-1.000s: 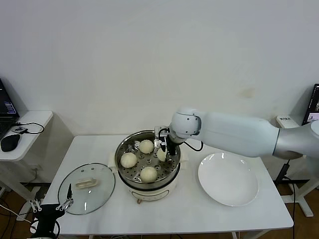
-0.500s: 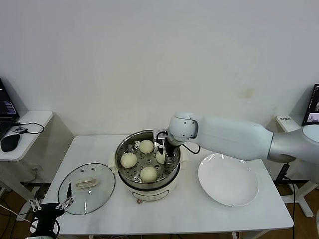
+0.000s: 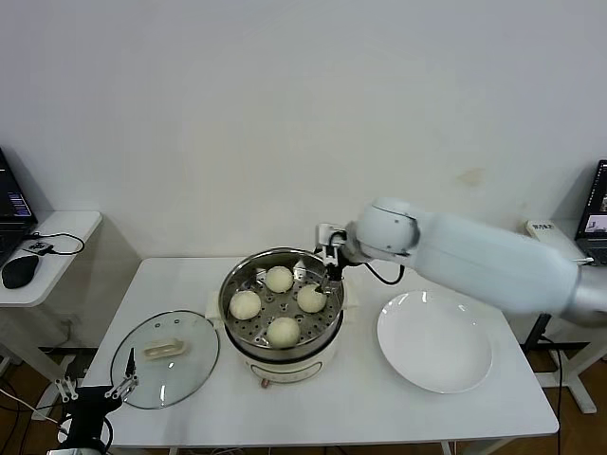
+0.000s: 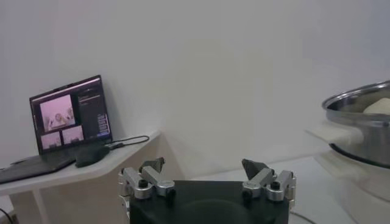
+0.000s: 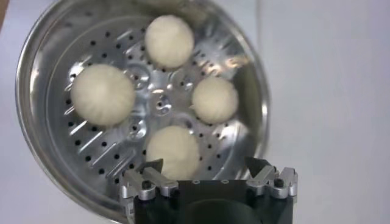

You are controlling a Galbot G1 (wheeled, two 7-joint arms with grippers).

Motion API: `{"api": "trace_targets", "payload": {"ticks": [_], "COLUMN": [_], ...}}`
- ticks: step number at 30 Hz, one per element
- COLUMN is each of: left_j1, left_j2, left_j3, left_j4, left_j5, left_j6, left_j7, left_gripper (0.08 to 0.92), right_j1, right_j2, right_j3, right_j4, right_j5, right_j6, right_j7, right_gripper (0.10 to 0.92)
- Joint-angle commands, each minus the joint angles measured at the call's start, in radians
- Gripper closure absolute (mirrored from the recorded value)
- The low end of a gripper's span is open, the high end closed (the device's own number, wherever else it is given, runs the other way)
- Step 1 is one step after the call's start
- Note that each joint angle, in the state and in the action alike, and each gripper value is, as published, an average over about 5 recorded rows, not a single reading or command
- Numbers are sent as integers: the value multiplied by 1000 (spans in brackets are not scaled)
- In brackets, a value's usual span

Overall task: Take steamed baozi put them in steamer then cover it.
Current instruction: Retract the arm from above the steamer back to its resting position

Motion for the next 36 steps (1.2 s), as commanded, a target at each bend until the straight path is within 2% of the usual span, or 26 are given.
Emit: {"api": "trace_targets", "payload": {"ticks": [1,4,9,17,24,28,36], "left_j1": [-3,-4,-8,-20,-64,-72,-33], "left_j2": [-3,-5,-7,-2,38,72,110], "left_j3": [6,14,29,66,23,-1,-38], "left_j4": [10,15,27,44,139,182,180], "left_j5": [3,10,19,65,441,702,1174], "left_j6": [-5,-8,-9,-6,-114,-127,-100], "left_j7": [5,8,7,-11,-42,-50,17], "left_gripper": [177,177,177,177,177,177,177], "right_j1": [-606,-870,-1281,-1622,-1860,-1939,-1970], "right_j2": [-229,-203,-51,221,358,423,479], "right_j3": [505,733,1117,1481,1681,1732,1806], "right_j4": [183,195,196,180,287,320,341], "right_j5": [23,-72,-240,-361,-309,-260,-228], "right_j6": [327,451,626,795,762,707,599], "right_j7": [472,520,502,395,371,357,370], "right_gripper": [203,203,203,203,203,203,203]}}
